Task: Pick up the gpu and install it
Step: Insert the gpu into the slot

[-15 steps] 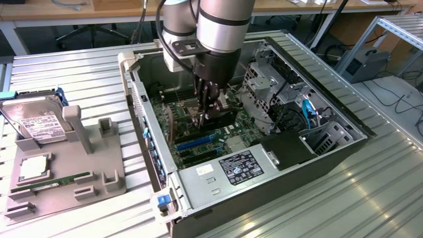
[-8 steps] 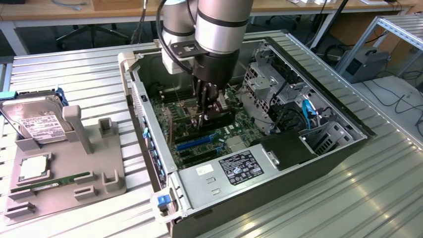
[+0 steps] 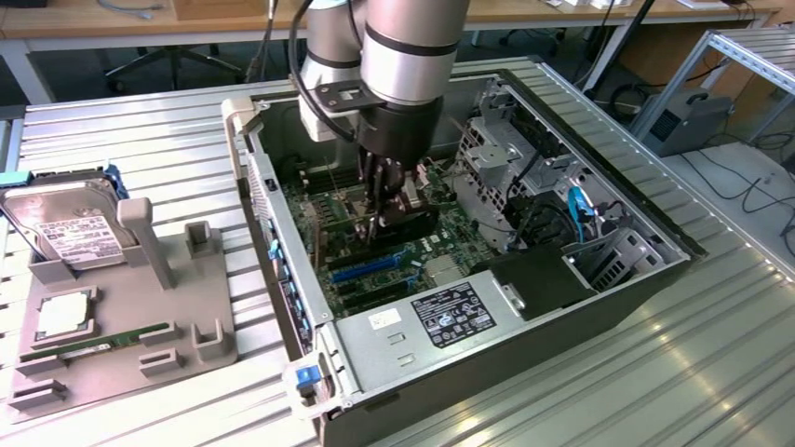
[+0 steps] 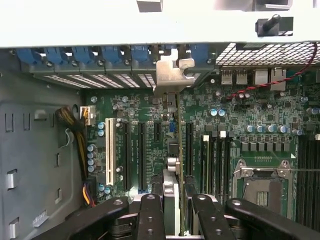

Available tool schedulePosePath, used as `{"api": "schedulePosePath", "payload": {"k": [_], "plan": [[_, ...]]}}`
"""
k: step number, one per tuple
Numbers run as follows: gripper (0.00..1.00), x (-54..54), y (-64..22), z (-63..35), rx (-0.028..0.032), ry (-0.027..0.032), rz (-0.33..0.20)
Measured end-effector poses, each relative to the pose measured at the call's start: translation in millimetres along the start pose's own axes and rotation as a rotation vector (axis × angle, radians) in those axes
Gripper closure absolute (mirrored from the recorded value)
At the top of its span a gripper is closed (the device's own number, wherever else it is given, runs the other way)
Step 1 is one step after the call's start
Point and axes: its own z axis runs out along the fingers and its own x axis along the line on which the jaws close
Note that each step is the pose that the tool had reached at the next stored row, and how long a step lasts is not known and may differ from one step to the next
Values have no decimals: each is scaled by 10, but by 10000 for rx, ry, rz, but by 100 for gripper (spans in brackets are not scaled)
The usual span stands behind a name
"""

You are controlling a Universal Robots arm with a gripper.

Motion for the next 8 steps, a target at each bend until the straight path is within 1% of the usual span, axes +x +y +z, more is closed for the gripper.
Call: {"api": "schedulePosePath", "payload": {"k": [1,5,6,8], "plan": [[73,0,3,1,-2,-14,5],[73,-2,7,14,-1,-152,25],[73,-2,6,19,0,-161,25],[73,0,8,30,-1,-159,25]]}}
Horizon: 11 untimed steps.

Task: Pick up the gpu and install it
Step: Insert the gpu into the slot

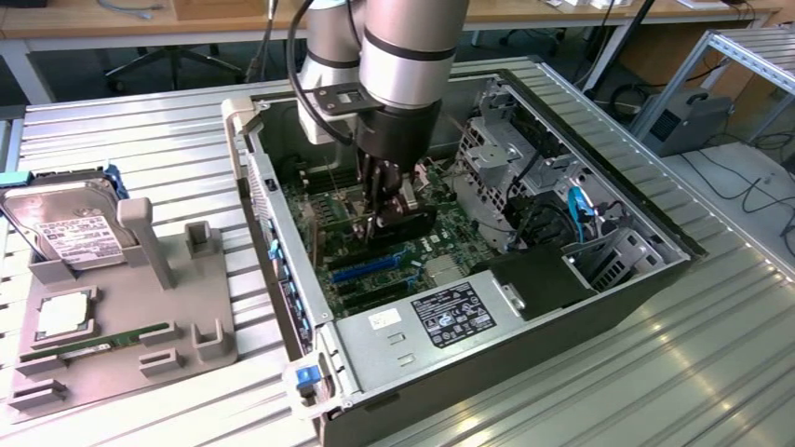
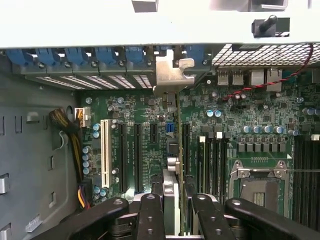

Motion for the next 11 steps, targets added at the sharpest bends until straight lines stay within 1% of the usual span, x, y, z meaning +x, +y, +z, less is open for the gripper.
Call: {"api": "schedulePosePath", "payload": {"k": [8,10,11], "plan": [[73,1,19,94,0,-1,2],[73,1,68,140,-1,-1,10],[73,1,74,150,-1,0,12]]}}
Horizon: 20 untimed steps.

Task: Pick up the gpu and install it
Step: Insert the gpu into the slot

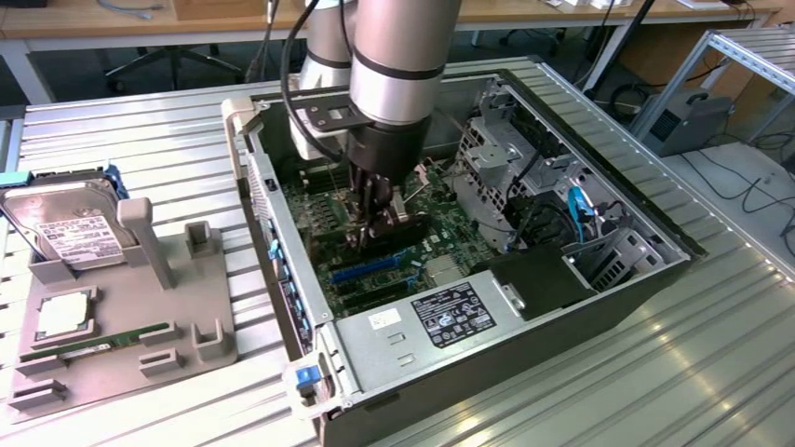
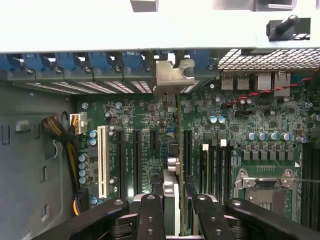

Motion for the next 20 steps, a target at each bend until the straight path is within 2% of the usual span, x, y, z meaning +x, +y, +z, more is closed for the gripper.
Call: {"api": "schedulePosePath", "payload": {"k": [6,20], "plan": [[73,-2,42,79,-2,0,32],[73,-3,46,129,-1,-1,49]]}}
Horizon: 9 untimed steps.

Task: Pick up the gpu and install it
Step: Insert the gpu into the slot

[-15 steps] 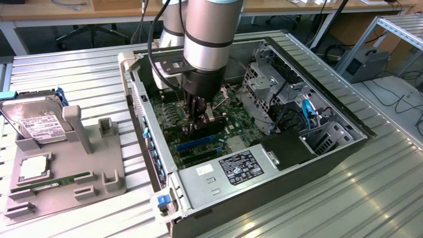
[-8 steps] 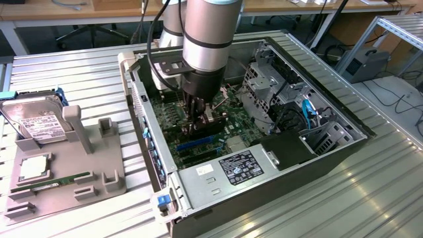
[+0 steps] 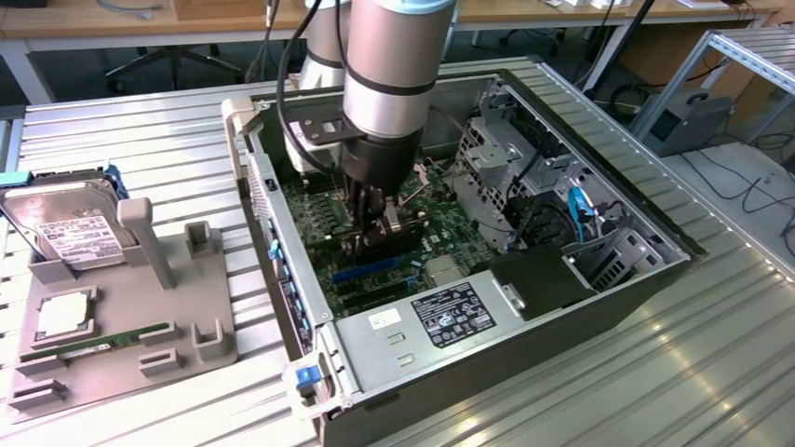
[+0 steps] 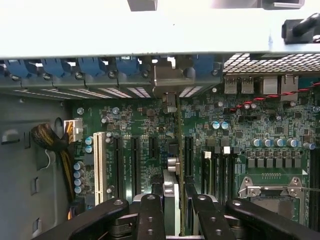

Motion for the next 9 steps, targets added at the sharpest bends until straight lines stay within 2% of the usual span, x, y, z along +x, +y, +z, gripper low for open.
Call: {"api": "schedulePosePath", "payload": {"k": [9], "plan": [[73,1,1,65,-1,-3,12]]}}
